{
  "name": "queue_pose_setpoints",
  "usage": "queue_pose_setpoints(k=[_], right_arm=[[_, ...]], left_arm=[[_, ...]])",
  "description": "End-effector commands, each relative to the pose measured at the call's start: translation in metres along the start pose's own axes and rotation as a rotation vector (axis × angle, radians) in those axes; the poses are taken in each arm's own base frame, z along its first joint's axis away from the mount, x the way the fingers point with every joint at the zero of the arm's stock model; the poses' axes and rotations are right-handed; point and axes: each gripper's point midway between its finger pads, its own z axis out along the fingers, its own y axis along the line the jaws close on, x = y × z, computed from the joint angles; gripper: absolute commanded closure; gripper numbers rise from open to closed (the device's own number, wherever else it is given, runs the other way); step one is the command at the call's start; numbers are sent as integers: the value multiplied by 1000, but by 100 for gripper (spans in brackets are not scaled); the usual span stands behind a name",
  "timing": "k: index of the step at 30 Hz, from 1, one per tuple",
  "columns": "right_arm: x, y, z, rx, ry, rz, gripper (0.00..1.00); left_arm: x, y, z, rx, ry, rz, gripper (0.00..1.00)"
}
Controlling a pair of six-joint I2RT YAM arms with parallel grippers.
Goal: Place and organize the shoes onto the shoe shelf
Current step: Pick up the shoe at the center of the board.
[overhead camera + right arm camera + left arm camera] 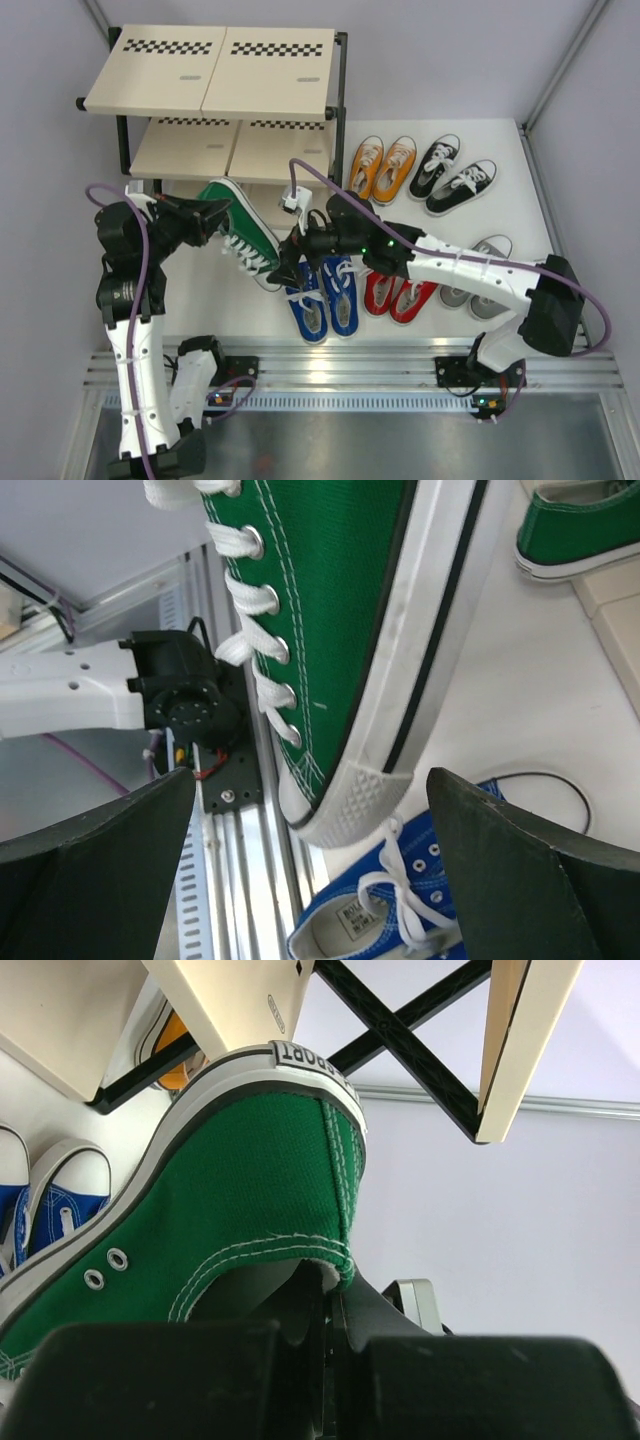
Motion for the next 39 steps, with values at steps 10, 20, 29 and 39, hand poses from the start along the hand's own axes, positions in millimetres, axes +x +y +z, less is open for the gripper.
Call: queue_pose_setpoints(k=[10,20,29,39], right_arm=[[-5,30,31,-144,-85,30,27],[-11,13,18,-171,-127,68,100],[-6,-21,-36,-188,-57,-83,100],[57,-54,-72,-200,180,-227,100]], left_arm=[[7,-38,-12,164,15,65,100],[13,-5,-3,138,50,84,100],[19,37,7,106,91,291,76],[44,52,-7,221,205,737,16]])
